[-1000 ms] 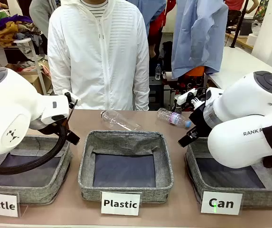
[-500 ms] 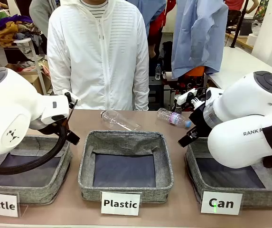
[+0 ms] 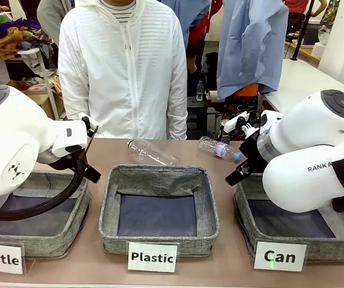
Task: Sort the can waste into the basket.
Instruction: Pick up the can waste from the table and place it in the right Fabric basket.
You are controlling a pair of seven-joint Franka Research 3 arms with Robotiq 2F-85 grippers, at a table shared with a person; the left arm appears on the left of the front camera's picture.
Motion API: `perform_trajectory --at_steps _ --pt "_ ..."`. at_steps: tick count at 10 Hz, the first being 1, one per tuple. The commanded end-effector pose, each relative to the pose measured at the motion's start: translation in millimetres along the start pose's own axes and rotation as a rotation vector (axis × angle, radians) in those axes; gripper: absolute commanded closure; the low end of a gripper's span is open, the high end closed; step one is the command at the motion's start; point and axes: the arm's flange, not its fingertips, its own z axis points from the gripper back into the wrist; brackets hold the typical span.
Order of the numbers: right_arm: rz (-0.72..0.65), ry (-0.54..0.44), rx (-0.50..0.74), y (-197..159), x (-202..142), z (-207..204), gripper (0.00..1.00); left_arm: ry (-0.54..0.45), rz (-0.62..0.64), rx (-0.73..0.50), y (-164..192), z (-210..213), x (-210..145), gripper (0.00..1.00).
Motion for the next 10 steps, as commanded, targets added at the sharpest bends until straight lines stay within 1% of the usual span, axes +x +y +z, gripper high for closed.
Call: perform_trajectory --at_steps 1,2,3,4,5,6,7,8,9,10 --pt "0.006 -0.046 0.051 1 7 30 0.00 -0.090 -0.020 -0.049 -11 36 6 0.00" --pt "-0.052 -0.081 0.123 1 13 70 0.00 -0.097 0.099 -0.075 -24 80 12 0.00" --pt "-0.171 -0.077 0.233 -2 16 109 0.00 -0.108 0.205 -0.096 -33 123 14 0.00" --pt "-0.251 -0.035 0.354 -7 11 145 0.00 -0.119 0.223 -0.146 -47 162 11 0.00" --pt "-0.270 -0.058 0.444 -22 -4 168 0.00 -0.120 0.225 -0.251 -40 185 -7 0.00" --pt "-0.270 -0.093 0.612 -47 -27 195 0.00 -0.132 0.211 -0.405 -18 213 -32 0.00" --pt "-0.318 -0.132 0.693 -78 -53 212 0.00 -0.163 0.254 -0.510 6 226 -58 0.00" --pt "-0.414 -0.205 0.755 -112 -82 221 0.00 -0.194 0.286 -0.638 41 231 -87 0.00" --pt "-0.510 -0.260 0.800 -140 -112 221 0.00 -0.236 0.421 -0.713 82 224 -117 0.00" --pt "-0.622 -0.327 0.842 -165 -145 219 0.00 -0.273 0.587 -0.791 120 208 -153 0.00"
